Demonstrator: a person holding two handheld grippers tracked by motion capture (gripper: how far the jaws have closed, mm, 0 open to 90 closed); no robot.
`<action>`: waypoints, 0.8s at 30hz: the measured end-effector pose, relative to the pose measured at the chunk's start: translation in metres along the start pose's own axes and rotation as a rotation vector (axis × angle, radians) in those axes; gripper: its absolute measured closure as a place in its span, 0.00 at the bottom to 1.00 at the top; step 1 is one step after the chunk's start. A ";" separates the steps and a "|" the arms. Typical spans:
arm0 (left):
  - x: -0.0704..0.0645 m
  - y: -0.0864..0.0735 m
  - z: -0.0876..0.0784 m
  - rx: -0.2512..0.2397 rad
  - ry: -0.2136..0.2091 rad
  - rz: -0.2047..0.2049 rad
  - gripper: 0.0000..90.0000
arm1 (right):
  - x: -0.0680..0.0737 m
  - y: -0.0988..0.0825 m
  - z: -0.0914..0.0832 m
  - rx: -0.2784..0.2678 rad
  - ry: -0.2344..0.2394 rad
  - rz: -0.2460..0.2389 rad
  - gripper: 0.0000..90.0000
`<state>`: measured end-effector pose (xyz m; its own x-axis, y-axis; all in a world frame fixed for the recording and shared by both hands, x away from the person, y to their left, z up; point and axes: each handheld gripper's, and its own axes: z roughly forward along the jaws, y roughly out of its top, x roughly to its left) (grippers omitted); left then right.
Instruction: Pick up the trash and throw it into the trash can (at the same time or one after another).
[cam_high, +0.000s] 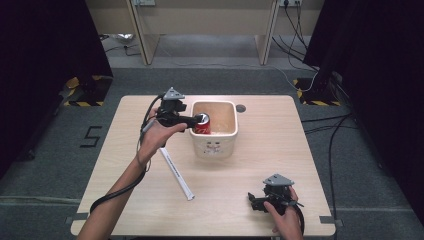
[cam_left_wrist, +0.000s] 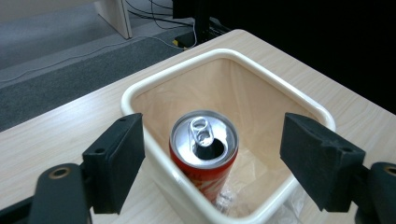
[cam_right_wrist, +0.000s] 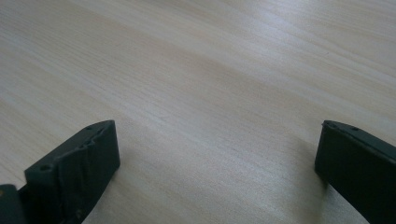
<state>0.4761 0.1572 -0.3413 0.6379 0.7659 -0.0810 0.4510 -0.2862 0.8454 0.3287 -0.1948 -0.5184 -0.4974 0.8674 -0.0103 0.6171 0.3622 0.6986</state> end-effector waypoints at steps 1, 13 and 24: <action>0.002 -0.002 -0.002 -0.002 0.000 -0.005 0.23 | 0.000 0.000 0.000 0.000 0.000 0.000 0.00; 0.023 -0.026 -0.021 -0.020 0.019 -0.066 0.23 | 0.000 0.000 0.000 0.000 -0.001 -0.003 0.00; 0.029 -0.046 -0.029 -0.028 0.045 -0.079 0.23 | 0.000 0.000 0.000 0.002 -0.001 -0.003 0.00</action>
<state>0.4555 0.2094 -0.3675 0.5719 0.8108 -0.1246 0.4806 -0.2081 0.8519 0.3288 -0.1950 -0.5184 -0.4987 0.8667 -0.0131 0.6167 0.3654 0.6972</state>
